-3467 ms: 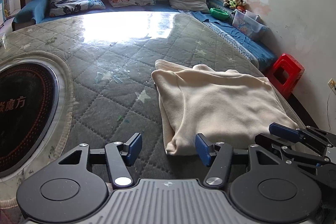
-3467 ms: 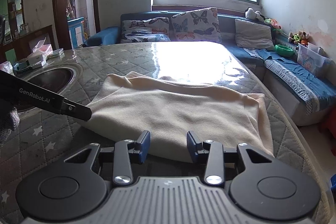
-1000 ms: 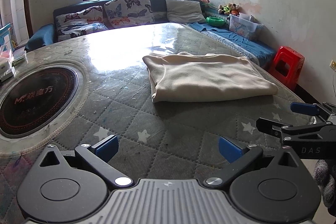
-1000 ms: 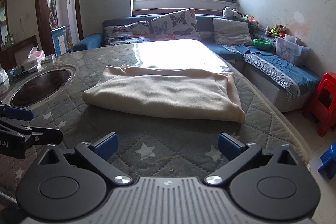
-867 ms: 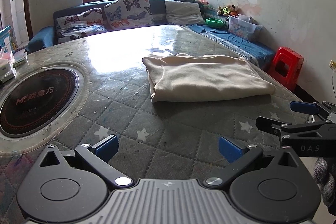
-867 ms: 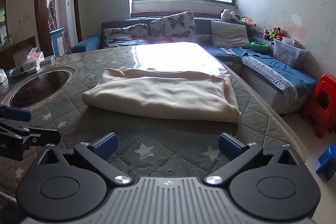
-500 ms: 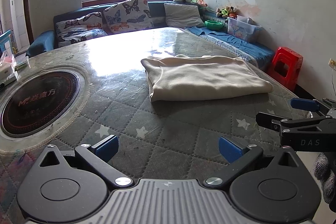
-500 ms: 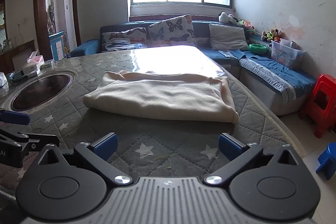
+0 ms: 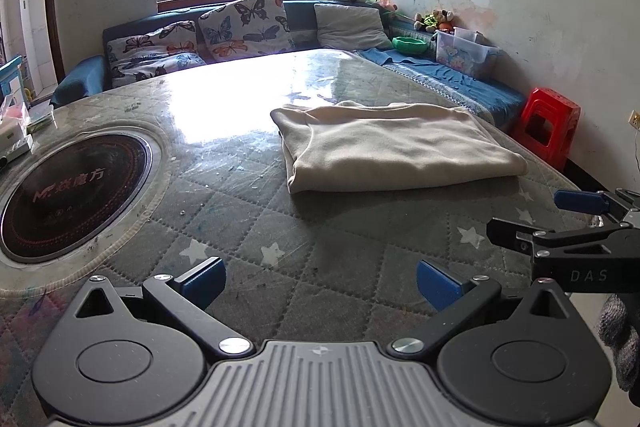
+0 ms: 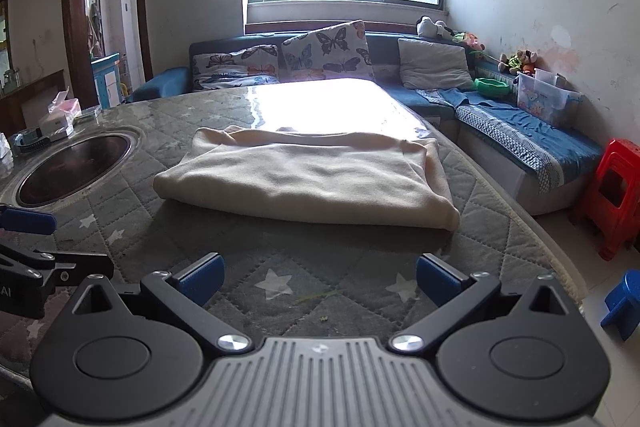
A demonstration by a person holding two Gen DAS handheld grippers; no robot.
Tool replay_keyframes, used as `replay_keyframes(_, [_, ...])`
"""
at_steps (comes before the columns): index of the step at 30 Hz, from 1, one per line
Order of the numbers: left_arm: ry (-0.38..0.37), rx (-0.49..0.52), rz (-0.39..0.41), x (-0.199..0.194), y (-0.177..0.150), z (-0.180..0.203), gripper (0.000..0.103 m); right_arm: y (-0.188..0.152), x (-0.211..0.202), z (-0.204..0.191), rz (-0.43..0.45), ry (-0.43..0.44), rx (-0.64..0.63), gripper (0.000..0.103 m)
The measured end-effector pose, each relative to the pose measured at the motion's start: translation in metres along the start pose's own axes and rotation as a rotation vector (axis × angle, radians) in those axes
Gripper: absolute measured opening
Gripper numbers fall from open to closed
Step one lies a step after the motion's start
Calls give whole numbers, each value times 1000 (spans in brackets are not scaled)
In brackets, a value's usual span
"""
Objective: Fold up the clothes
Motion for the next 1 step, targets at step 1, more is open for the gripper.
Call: replay_keyframes(1, [-4,1,-2,1,1,0,103,0,2,1,-3,-1,1,103])
Point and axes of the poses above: each gripper's, at about its wrist camera, not at the fingertips, and x roughly the way its jaws point, z to its right, y to its top, the point moved 1 cm from there along x, roughly the way its jaws point, and after that the axes turned 10 degrees about -z, right-handed, at the moved point
